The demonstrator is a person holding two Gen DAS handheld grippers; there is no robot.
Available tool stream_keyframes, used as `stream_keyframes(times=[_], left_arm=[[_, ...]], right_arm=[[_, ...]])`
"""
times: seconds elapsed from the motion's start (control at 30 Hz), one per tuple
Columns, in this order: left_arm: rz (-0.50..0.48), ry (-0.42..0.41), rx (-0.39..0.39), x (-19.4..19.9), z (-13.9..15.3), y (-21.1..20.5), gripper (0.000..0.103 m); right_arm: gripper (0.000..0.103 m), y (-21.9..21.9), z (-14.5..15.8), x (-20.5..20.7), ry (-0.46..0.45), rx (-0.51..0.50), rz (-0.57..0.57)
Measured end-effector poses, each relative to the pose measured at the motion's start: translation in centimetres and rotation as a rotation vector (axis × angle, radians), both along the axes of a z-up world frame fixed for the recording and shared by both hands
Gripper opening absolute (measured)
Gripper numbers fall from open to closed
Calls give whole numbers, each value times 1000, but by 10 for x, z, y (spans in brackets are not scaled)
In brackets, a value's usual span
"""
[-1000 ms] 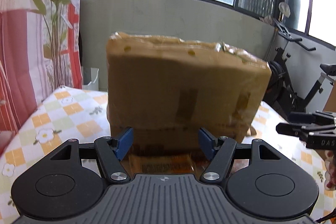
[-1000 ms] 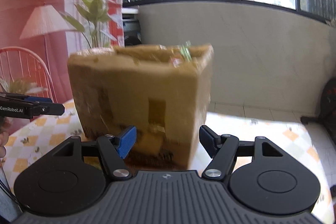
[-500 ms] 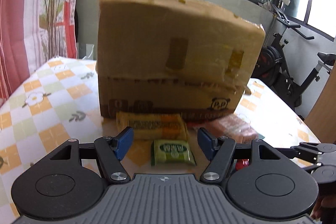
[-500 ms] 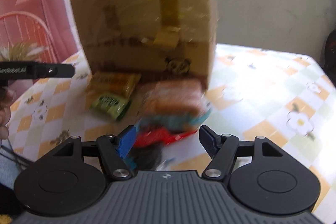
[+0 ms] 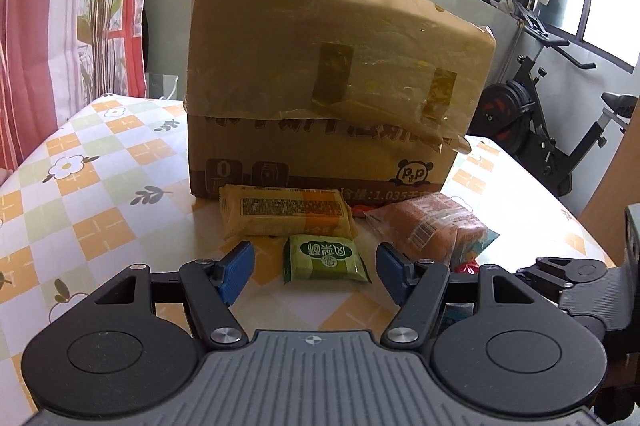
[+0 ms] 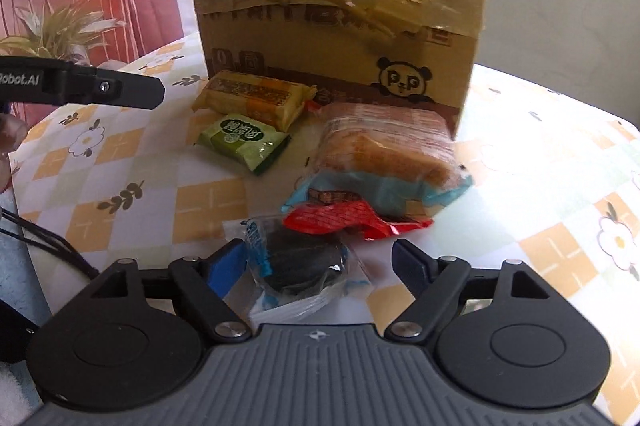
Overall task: Organize snacks
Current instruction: 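Move both tools back toward the remaining snacks beside the box, then grasp the black item in clear wrap with the right tool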
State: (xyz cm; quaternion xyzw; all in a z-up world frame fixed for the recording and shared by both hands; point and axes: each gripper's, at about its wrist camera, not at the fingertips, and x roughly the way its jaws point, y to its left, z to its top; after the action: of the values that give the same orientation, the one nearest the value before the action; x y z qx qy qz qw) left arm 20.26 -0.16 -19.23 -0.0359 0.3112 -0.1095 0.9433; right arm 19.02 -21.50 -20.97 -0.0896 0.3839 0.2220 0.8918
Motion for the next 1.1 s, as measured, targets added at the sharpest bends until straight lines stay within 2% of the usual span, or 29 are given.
stream_keyframes(times=[0.13, 0.2, 0.3, 0.47, 0.63, 0.7, 0.83, 0.87, 0.9, 0.97, 1.1], left_arm=[[5, -3, -9, -6, 0, 3, 69], [9, -10, -11, -10, 0, 7, 69], [13, -9, -13, -14, -1, 11, 69], [12, -2, -22, -15, -2, 15, 69], [14, 19, -22, -11, -8, 13, 69], [13, 29, -22, -10, -10, 12, 69], [9, 36, -15, -10, -13, 10, 69], [10, 38, -16, -10, -13, 10, 69], [13, 41, -18, -9, -14, 11, 69], [18, 49, -20, -9, -16, 11, 69], [14, 63, -11, -9, -20, 9, 69]], right_arm=[[80, 14, -7, -3, -33, -37, 0], [70, 15, -8, -7, -43, -17, 1], [63, 15, -10, -17, -82, -12, 7], [63, 7, -15, -30, -121, 26, -24], [65, 5, -12, -27, -100, 46, -17], [73, 7, -10, -24, -75, 39, 9], [72, 4, -6, -19, -28, 67, 18], [67, 2, -5, -18, -14, 82, 9], [55, 0, -3, -16, -6, 92, -3], [53, -4, -2, -10, 22, 121, -12], [52, 2, 1, 2, 18, 86, 30]])
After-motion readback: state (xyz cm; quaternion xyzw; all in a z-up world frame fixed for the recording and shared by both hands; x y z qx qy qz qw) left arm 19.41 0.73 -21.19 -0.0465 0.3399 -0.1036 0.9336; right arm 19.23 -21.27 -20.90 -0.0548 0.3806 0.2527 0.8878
